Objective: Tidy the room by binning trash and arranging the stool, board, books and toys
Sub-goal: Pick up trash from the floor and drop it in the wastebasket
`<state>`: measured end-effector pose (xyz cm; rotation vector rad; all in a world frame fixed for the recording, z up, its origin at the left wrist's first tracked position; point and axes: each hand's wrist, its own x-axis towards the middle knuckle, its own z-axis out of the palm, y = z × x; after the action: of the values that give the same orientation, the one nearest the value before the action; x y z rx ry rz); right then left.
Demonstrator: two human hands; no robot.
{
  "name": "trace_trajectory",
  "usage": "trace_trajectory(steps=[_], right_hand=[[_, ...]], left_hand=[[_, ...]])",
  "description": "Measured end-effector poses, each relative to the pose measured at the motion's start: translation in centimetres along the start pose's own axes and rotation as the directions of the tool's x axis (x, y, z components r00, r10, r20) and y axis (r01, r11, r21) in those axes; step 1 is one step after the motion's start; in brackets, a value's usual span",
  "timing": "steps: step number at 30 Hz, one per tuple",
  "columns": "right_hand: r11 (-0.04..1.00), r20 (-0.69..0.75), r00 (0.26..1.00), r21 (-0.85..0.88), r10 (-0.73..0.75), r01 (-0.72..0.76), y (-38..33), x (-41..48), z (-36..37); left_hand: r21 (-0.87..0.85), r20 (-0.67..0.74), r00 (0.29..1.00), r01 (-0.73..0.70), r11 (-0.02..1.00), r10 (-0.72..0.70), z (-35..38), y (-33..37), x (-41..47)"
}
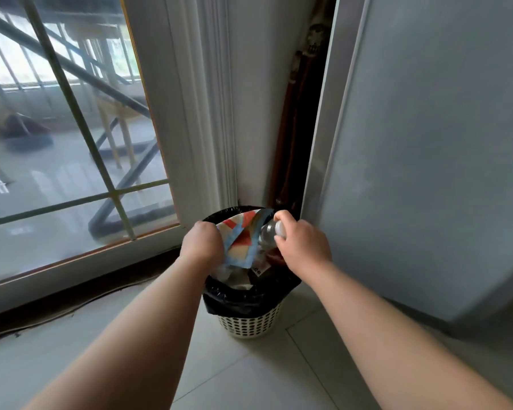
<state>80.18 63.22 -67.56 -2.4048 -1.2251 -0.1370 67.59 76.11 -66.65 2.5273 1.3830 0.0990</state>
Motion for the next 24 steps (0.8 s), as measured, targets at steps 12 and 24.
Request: trace_trajectory(steps=[12,24], right_hand=[[0.957,0.183,0.982,-0.289,0.05,0.005,1.1,-0.3,4.7],[0.903,0.148,0.893,-0.138,0.424,-0.406,1.2,-1.6,3.0]], left_hand=[[0.196,0.316,0.947,-0.131,0.972,0.063,6.8,-0.4,2.1],[0.179,0.089,0.992,0.076,0.981,-0.093,3.7,-1.6,1.0]])
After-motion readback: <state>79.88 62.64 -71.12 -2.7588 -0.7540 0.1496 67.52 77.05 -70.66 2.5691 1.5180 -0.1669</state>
